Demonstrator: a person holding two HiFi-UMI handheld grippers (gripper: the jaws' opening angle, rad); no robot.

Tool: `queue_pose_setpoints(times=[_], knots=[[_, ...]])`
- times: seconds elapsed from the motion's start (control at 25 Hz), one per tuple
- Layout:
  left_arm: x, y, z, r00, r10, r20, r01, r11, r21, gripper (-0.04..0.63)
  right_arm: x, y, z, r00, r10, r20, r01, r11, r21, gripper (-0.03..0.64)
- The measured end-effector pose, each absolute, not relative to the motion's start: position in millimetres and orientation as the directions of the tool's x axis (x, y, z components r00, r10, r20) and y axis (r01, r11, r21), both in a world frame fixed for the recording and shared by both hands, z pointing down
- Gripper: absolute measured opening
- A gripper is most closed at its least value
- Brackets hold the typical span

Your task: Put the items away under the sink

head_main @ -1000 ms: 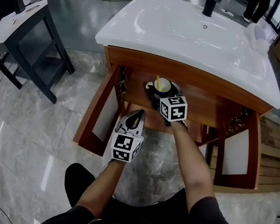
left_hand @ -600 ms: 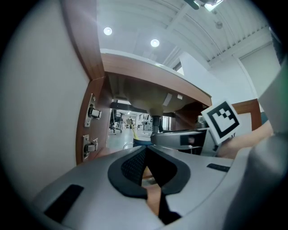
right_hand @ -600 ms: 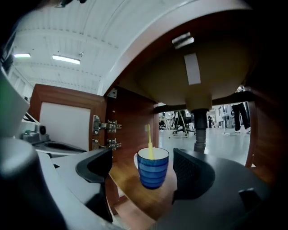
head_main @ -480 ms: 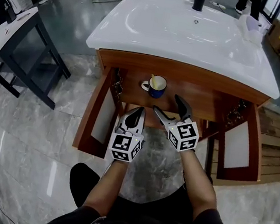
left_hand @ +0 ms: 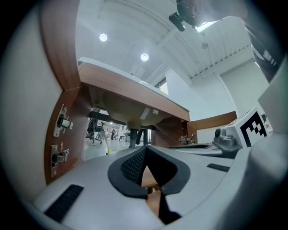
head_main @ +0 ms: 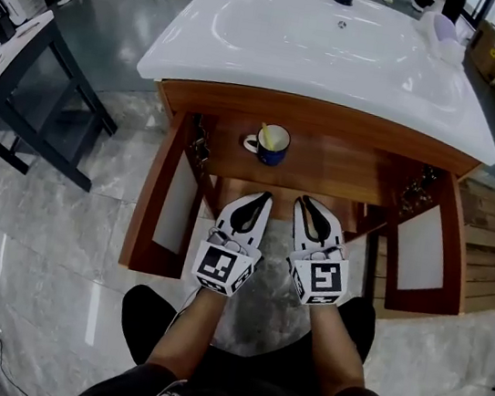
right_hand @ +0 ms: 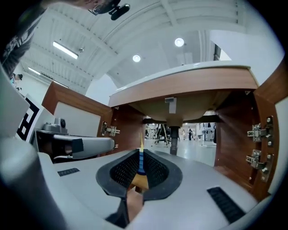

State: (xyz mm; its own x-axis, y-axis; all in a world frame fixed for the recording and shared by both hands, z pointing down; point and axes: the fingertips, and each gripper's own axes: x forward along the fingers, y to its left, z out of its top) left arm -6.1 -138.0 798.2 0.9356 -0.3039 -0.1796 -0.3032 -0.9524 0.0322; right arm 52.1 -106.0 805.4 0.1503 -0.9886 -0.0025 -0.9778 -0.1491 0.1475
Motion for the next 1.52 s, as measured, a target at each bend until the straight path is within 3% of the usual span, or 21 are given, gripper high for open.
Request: queue_pose_setpoints(times=[0.12, 0.64, 0.96, 1.16, 1.52], knots=[[0, -132, 800, 0.94, -0.287, -0.184, -0.29, -0.957, 0.014, 0.0, 51, -102, 805, 0.165, -0.986, -0.037, -0.973, -0.169, 0.16, 0.026], [2, -116, 756, 0.946, -0.289, -0.145, -0.288, -0.957, 0.028, 0.0, 59, -74, 765, 0.171, -0.984, -0.05, -0.983, -0.174, 0.063, 0.025], [-4, -101, 652, 0.955, -0.284, -0.083, -0.279, -0.958, 0.068, 0.0, 48, -64, 647, 0.134, -0.99, -0.043, -0.991, -0.135, 0.018, 0.025], [-19, -108, 565, 0.935, -0.352, -0.051, -0.35, -0.935, 0.052, 0.0, 31, -56, 559, 0.099, -0.995, -0.015, -0.995, -0.098, -0.028, 0.025], [-36, -92, 449, 0.933, -0.354, 0.061, -0.357, -0.932, 0.066, 0.0, 27, -21, 422, 0.125, -0.992, 0.027, -0.991, -0.126, -0.039, 0.025]])
